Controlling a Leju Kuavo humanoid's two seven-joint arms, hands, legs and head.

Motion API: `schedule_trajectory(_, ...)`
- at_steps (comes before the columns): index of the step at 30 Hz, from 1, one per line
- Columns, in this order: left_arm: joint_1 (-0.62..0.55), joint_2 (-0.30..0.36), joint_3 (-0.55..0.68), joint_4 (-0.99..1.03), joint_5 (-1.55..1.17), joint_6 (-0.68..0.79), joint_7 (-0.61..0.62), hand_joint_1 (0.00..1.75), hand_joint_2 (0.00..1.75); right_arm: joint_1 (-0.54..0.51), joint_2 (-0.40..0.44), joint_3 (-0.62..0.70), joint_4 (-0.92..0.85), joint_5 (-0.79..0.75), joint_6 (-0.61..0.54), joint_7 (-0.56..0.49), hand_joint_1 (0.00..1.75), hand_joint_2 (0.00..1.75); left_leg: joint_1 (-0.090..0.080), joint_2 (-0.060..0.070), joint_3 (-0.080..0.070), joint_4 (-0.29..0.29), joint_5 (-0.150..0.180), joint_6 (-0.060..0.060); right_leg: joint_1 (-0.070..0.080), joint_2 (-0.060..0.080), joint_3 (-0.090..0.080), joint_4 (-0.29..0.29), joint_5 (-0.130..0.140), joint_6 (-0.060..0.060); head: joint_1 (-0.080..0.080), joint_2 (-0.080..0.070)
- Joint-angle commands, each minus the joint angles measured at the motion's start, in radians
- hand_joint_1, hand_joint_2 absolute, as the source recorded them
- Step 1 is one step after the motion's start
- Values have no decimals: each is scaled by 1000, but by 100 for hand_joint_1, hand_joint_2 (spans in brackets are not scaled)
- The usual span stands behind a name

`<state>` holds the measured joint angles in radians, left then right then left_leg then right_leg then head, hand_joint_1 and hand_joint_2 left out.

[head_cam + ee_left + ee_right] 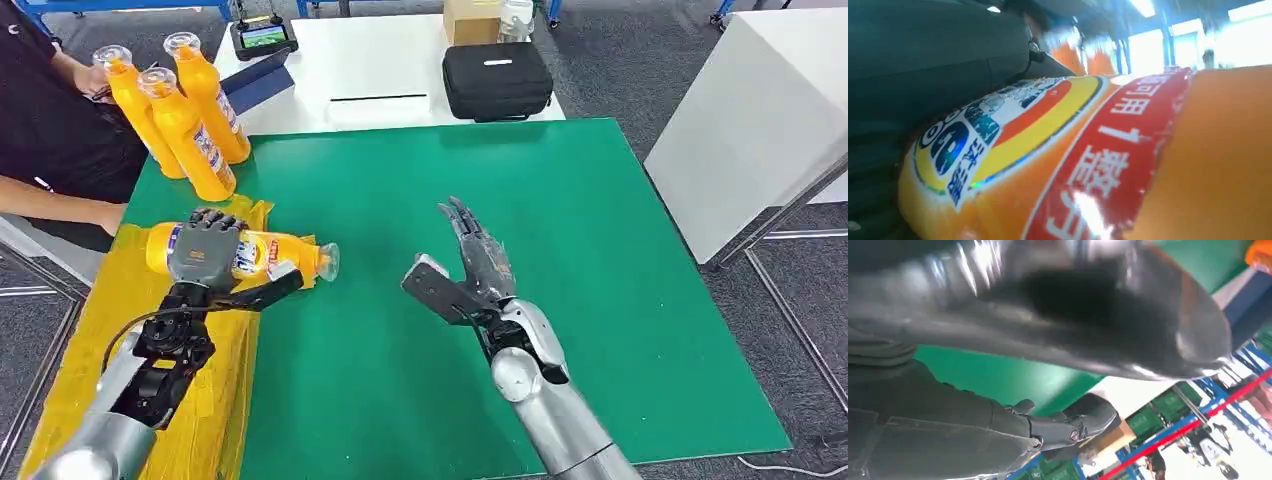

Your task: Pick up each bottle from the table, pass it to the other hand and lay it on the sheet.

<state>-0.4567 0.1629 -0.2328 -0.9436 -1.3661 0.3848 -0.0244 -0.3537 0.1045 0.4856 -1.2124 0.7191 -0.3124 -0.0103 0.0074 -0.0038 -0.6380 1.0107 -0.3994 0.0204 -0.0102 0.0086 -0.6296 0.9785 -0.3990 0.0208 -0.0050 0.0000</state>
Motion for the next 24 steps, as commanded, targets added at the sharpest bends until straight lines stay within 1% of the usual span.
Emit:
schedule_trajectory(1,-171,14,-183,384,43,-200,-48,175,175,-22,-53,-62,-26,-34,18,-42,0,0,1,-4,6,0,-2,-1,1,-5,8,0,-4,-1,0,0)
schedule_trajectory(3,-171,14,-183,384,43,-200,-48,175,175,-22,-53,-62,-26,-34,18,-42,0,0,1,-4,5,1,-2,-1,1,-5,7,0,-3,-1,0,0)
schedule_trajectory(4,-182,15,-195,402,35,-204,-39,54,175,-22,-53,-63,-24,-36,17,-42,0,0,1,-5,6,1,-3,-1,1,-6,9,0,-4,-1,0,0)
schedule_trajectory(5,-182,15,-195,402,35,-204,-39,0,175,-22,-53,-63,-24,-36,17,-42,0,0,1,-3,5,1,-2,-1,1,-4,7,0,-3,-1,0,0)
schedule_trajectory(6,-190,14,-208,419,33,-217,-56,0,175,-20,-53,-63,-27,-36,17,-42,0,0,1,-3,6,1,-2,-1,1,-4,7,0,-3,-1,0,0)
schedule_trajectory(7,-197,18,-215,428,40,-216,-73,0,175,-20,-53,-64,-27,-37,18,-41,0,0,0,-2,3,0,-1,-1,1,-3,5,0,-2,-1,0,0)
schedule_trajectory(8,-202,19,-221,432,40,-217,-77,0,0,-16,-53,-67,-28,-37,17,-40,0,0,1,-2,4,1,-2,-1,1,-3,6,1,-3,-1,0,0)
schedule_trajectory(9,-208,23,-231,433,37,-220,-81,0,0,-13,-52,-69,-31,-37,18,-39,0,0,0,-3,6,0,-2,-1,1,-4,8,0,-3,-1,0,0)
schedule_trajectory(11,-213,27,-235,434,41,-232,-89,0,0,-12,-50,-71,-30,-37,20,-39,0,0,0,-2,2,0,0,-1,0,-3,4,0,-1,-1,0,0)
schedule_trajectory(13,-213,29,-235,434,42,-233,-91,0,0,-12,-49,-71,-30,-37,20,-39,0,0,1,-2,6,1,-2,-1,1,-4,8,0,-2,-1,0,0)
schedule_trajectory(14,-213,29,-235,434,42,-233,-91,0,0,-12,-49,-71,-30,-37,20,-39,0,0,0,-2,3,0,1,0,0,-3,4,0,0,0,-1,0)
schedule_trajectory(18,-213,30,-238,434,46,-241,-97,0,0,-14,-47,-72,-28,-37,21,-39,0,0,1,-1,5,0,0,0,1,-2,7,0,-1,-1,0,0)
schedule_trajectory(20,-215,34,-244,432,47,-252,-101,0,0,-14,-47,-73,-28,-35,21,-39,0,0,0,-1,3,0,2,0,0,-2,4,0,0,1,0,0)
schedule_trajectory(24,-222,57,-268,393,87,-314,-162,0,0,3,-51,-90,-51,-23,13,-32,0,0,1,-2,3,0,1,0,1,-3,6,0,0,0,0,0)
